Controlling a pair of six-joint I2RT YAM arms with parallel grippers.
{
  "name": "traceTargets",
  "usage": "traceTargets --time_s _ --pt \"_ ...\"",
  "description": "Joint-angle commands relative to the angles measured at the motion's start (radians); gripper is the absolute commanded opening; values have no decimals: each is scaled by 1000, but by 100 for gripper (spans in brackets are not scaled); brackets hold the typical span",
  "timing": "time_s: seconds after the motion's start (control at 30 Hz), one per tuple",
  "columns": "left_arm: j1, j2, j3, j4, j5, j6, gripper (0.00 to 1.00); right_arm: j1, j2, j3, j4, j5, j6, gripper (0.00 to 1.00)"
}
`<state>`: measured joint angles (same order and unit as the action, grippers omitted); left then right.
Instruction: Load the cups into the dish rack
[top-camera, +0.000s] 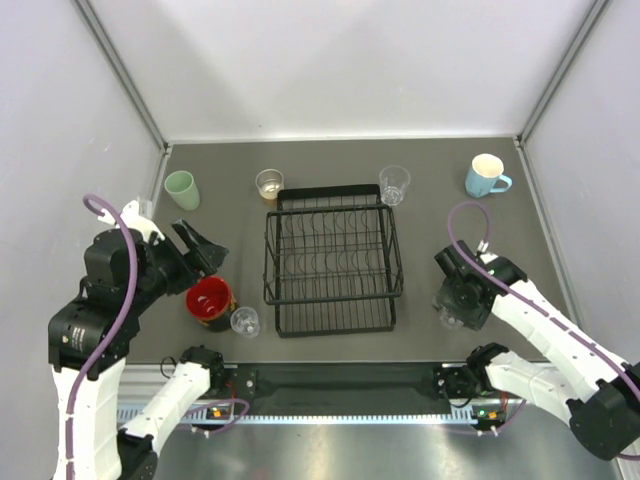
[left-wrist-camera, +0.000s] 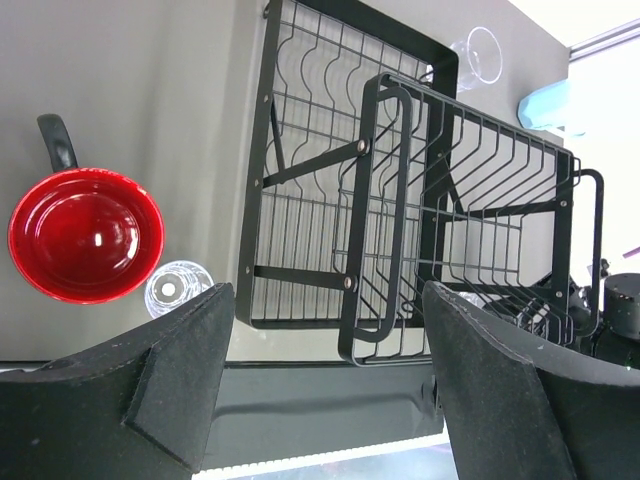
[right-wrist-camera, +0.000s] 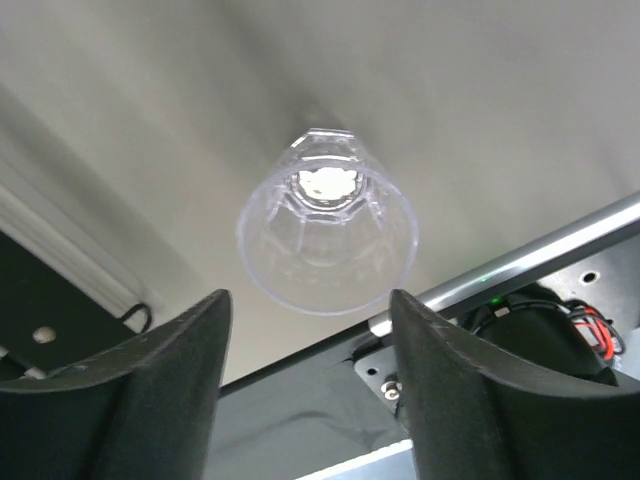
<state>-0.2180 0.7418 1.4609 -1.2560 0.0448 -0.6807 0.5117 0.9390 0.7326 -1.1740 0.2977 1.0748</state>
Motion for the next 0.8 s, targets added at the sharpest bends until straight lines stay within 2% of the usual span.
traceTargets --time_s 0.0,0.23,0.37,0.5,0.53,0.57,0.6,0.7,0.77 --pt "-1 -10 33 29 7 10 81 -12 1 68 -2 1 -19 67" --pt "-1 -7 36 41 7 9 81 -12 10 165 -41 3 -70 73" --pt "-3 13 53 50 32 20 80 -19 56 142 41 14 -90 71" --pt "-1 34 76 69 87 38 77 -27 106 107 103 26 -99 64" --pt "-1 39 79 84 99 38 77 -32 121 100 112 27 -101 60" --pt "-1 39 85 92 124 38 77 -33 126 85 135 27 -105 52" --pt "-1 41 87 102 135 38 77 -33 130 77 148 30 -114 50" --pt "-1 42 85 136 184 38 77 -42 144 48 160 43 -116 49" --pt "-1 47 90 147 205 43 72 -44 149 33 160 40 -116 47"
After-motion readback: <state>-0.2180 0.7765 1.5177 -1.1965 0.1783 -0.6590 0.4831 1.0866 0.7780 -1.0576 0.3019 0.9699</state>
